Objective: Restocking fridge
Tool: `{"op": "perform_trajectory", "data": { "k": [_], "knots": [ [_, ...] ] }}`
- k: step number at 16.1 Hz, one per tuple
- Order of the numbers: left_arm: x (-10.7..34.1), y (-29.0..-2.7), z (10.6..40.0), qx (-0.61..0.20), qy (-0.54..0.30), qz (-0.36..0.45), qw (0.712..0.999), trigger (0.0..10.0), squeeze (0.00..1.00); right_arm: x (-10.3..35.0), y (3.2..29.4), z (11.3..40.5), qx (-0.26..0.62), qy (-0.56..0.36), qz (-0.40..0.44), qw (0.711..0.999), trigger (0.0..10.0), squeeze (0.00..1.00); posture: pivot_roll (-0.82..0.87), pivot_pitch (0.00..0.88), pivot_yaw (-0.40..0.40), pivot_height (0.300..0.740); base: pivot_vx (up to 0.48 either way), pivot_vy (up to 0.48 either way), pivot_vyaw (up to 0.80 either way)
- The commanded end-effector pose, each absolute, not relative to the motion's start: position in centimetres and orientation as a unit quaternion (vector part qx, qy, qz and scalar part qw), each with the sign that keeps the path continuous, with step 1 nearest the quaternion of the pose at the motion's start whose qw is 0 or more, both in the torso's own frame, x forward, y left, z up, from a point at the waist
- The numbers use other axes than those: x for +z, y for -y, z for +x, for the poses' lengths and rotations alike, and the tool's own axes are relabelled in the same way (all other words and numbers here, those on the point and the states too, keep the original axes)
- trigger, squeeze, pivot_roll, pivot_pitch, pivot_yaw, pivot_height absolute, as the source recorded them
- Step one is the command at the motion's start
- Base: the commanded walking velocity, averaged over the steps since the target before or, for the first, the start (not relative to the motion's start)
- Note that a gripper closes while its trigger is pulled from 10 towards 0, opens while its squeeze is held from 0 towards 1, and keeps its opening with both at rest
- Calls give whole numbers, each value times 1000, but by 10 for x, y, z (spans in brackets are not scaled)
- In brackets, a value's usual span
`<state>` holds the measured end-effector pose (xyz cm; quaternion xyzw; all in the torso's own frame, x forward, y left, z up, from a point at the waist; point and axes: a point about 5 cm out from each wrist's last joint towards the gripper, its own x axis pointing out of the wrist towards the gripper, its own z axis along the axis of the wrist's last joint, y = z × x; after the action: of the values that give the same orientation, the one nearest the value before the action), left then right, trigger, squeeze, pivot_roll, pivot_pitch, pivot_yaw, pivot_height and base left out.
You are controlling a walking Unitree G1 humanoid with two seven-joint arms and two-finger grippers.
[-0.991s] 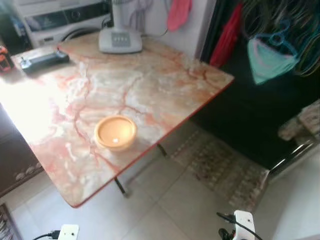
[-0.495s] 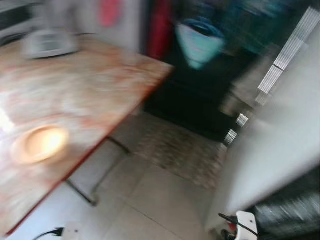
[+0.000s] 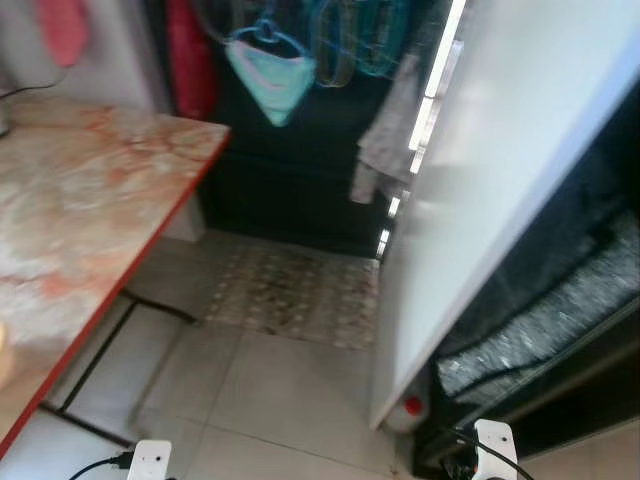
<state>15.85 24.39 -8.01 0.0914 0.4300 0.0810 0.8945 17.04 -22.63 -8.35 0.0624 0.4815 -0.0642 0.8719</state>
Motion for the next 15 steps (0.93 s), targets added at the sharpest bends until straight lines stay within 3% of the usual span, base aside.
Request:
{"op": "perform_trajectory", "data": {
  "k": [1, 9, 13, 15],
  "knots": [
    [-82, -247, 154, 88, -439, 90, 890, 10000, 0, -85, 227, 167, -66, -488, 65, 868, 10000, 0, 106, 112, -13, 740, 0, 0, -712],
    [-79, -237, 165, 95, -426, 71, 897, 10000, 0, -81, 233, 174, -69, -484, 56, 871, 10000, 0, 78, 69, -31, 740, 0, 0, -712],
    [-84, -226, 162, 71, -436, 72, 894, 10000, 0, -80, 243, 169, -88, -482, 53, 870, 10000, 0, 37, 90, -2, 740, 0, 0, -712],
    [-85, -223, 160, 54, -441, 80, 892, 10000, 0, -81, 246, 166, -90, -486, 48, 868, 10000, 0, 2, 109, 49, 740, 0, 0, -712]
  ]
}}
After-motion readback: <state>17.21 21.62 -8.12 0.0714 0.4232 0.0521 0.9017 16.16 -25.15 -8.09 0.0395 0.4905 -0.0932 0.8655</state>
